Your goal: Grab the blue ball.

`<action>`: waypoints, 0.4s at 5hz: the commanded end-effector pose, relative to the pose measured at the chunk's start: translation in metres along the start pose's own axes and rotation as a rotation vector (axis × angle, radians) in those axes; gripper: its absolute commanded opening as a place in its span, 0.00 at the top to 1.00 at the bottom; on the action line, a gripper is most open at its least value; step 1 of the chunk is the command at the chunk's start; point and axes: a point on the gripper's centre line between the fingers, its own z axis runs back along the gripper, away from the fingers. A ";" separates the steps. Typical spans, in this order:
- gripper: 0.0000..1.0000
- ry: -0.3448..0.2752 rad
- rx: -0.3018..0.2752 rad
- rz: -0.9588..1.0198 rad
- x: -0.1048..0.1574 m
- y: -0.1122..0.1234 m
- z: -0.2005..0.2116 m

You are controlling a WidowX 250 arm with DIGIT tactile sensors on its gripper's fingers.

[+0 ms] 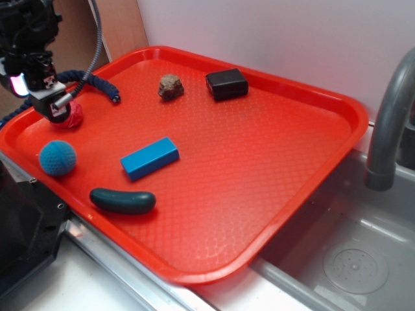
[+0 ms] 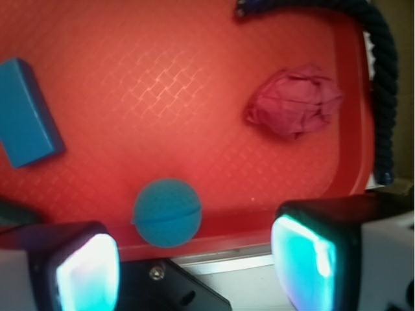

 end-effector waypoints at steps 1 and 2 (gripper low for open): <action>0.00 -0.021 0.006 0.002 0.003 0.003 0.006; 0.00 -0.101 -0.010 -0.031 -0.008 0.008 -0.038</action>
